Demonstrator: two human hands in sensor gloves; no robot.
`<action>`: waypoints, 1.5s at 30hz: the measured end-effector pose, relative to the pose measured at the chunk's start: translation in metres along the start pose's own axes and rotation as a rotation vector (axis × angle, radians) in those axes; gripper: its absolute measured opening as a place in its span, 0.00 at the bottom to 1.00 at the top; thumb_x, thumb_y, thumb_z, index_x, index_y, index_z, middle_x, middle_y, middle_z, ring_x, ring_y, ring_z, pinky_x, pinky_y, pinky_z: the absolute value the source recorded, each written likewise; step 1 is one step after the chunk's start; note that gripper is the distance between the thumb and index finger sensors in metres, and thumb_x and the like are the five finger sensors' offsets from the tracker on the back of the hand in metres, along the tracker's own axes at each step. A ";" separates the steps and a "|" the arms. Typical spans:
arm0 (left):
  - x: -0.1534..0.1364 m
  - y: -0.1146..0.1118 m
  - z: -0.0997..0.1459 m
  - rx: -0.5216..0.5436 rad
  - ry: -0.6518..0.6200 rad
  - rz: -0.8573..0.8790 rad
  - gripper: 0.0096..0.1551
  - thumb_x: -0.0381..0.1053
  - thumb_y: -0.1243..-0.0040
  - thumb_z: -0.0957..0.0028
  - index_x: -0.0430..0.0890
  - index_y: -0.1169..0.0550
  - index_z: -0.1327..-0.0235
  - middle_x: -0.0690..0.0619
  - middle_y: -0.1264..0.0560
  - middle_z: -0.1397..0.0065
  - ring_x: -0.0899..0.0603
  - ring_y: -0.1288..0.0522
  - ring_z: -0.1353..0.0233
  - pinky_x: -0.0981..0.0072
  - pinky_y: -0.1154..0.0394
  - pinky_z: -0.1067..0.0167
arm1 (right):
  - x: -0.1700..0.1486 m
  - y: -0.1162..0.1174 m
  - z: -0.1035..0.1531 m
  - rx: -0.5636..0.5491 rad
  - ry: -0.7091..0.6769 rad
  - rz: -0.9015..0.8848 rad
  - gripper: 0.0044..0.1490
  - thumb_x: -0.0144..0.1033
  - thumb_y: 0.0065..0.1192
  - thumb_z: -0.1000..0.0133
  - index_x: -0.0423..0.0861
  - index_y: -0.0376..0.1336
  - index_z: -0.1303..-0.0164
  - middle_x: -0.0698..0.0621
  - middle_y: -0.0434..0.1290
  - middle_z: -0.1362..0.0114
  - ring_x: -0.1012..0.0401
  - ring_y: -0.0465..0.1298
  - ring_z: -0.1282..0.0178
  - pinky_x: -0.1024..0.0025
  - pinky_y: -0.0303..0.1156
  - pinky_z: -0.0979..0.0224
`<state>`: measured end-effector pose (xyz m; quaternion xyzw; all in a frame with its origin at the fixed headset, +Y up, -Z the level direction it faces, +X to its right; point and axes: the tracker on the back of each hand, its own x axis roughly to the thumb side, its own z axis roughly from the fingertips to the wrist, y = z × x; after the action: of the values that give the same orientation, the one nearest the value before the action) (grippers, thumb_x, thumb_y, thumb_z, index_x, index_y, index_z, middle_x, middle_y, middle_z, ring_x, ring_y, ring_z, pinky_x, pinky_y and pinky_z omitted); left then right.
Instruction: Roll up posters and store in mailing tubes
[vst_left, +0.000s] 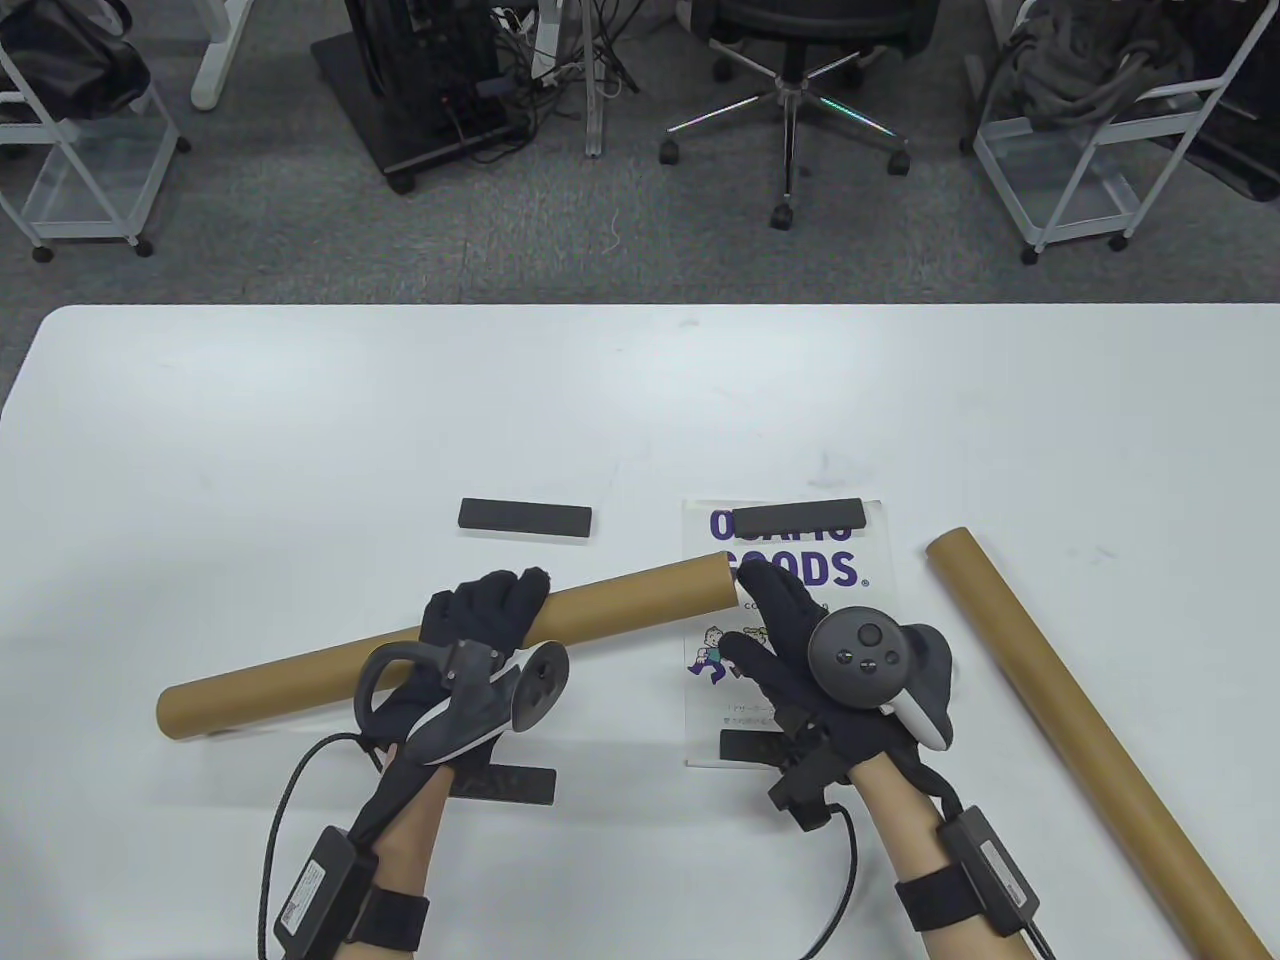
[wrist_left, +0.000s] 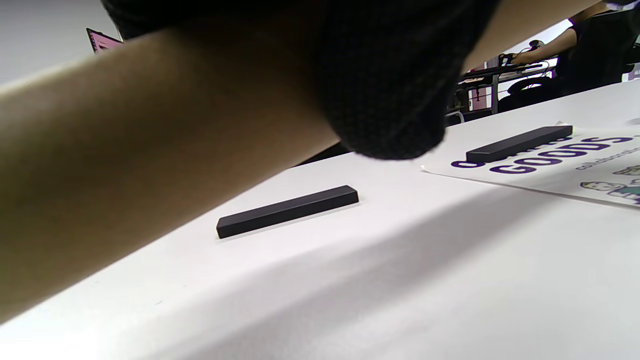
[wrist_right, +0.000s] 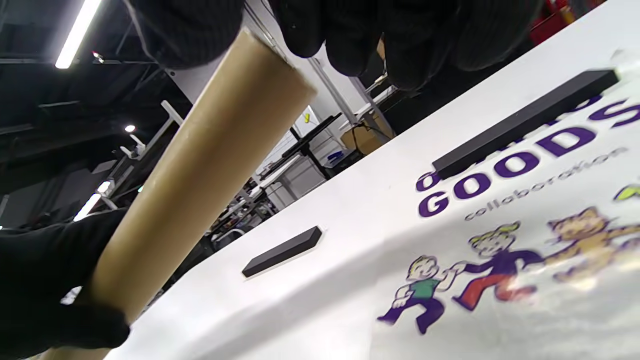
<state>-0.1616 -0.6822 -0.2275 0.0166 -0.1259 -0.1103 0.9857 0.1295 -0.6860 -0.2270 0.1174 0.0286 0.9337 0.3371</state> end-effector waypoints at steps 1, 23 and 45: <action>-0.001 0.000 0.000 -0.002 0.003 0.002 0.54 0.51 0.28 0.54 0.54 0.42 0.14 0.52 0.33 0.15 0.41 0.26 0.19 0.43 0.29 0.20 | 0.000 -0.004 0.001 -0.004 0.017 0.039 0.49 0.47 0.53 0.43 0.33 0.46 0.17 0.30 0.53 0.14 0.28 0.59 0.20 0.27 0.56 0.26; -0.009 0.001 0.000 0.002 0.015 0.030 0.54 0.51 0.28 0.54 0.54 0.41 0.13 0.52 0.33 0.15 0.41 0.26 0.19 0.44 0.29 0.20 | -0.087 -0.018 0.009 0.191 0.433 0.585 0.48 0.44 0.56 0.44 0.36 0.47 0.17 0.32 0.53 0.13 0.28 0.59 0.20 0.26 0.57 0.25; -0.001 0.006 0.001 0.010 -0.028 0.038 0.54 0.51 0.27 0.54 0.54 0.41 0.14 0.53 0.32 0.15 0.42 0.25 0.19 0.44 0.29 0.20 | -0.112 0.004 0.007 0.259 0.513 0.706 0.46 0.41 0.58 0.43 0.38 0.48 0.18 0.31 0.51 0.13 0.29 0.58 0.19 0.34 0.63 0.25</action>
<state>-0.1618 -0.6760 -0.2265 0.0176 -0.1406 -0.0909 0.9857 0.2120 -0.7602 -0.2426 -0.0740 0.1862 0.9790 -0.0371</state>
